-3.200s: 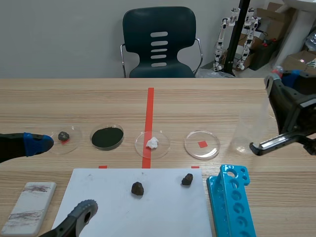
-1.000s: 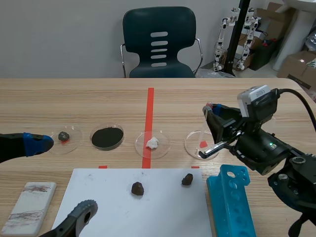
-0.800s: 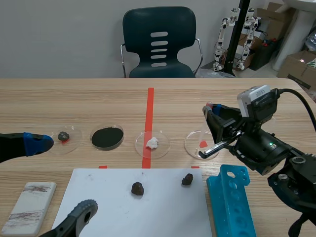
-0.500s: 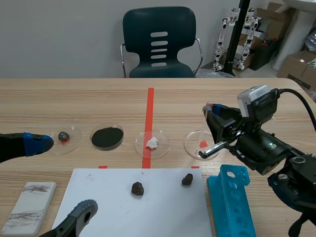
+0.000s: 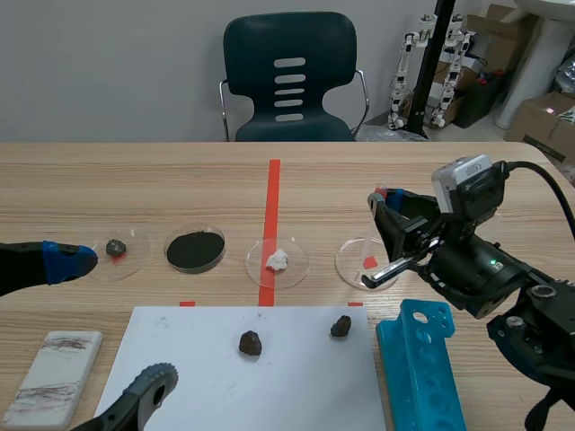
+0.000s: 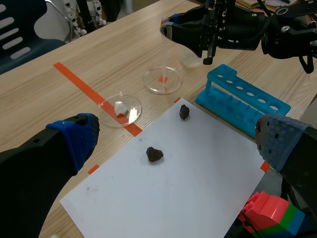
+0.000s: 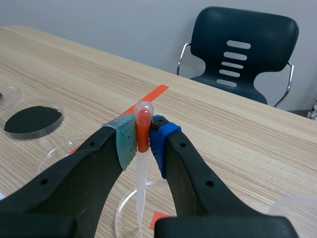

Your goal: Draw acid from the petri dish

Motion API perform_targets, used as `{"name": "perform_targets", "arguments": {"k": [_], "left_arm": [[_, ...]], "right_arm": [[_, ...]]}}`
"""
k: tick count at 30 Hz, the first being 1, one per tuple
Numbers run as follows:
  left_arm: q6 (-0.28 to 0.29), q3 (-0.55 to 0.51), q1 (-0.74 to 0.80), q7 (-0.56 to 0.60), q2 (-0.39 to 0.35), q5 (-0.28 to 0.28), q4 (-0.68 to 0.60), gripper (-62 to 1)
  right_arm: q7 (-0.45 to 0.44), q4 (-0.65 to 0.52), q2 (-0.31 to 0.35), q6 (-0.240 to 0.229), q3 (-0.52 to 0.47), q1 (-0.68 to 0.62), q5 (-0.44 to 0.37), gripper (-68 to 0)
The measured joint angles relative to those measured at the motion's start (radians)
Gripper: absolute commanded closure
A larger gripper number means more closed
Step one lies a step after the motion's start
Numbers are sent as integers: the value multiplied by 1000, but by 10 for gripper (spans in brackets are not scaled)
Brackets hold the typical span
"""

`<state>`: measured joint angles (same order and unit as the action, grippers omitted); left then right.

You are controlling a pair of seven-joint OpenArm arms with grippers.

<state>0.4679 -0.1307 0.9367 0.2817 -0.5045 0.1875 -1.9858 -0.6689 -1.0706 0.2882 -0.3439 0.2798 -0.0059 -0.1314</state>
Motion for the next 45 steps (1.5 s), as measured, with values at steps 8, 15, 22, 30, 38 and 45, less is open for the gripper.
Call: {"name": "perform_targets", "arguments": {"k": [8,15,22,30,38,45], "left_arm": [[0,0,0,0,0,0,0,-623],[0,0,0,0,0,0,0,-623],[0,0,0,0,0,0,0,-623],[0,0,0,0,0,0,0,-623],[0,0,0,0,0,0,0,-623],[0,0,0,0,0,0,0,-623]], "right_arm": [[0,0,0,0,0,0,0,-90],[-1,0,0,0,0,0,0,-90],[-1,0,0,0,0,0,0,-90],[4,0,0,0,0,0,0,-90],[4,0,0,0,0,0,0,-90],[22,-10,1,8,0,0,-5,-90]]}}
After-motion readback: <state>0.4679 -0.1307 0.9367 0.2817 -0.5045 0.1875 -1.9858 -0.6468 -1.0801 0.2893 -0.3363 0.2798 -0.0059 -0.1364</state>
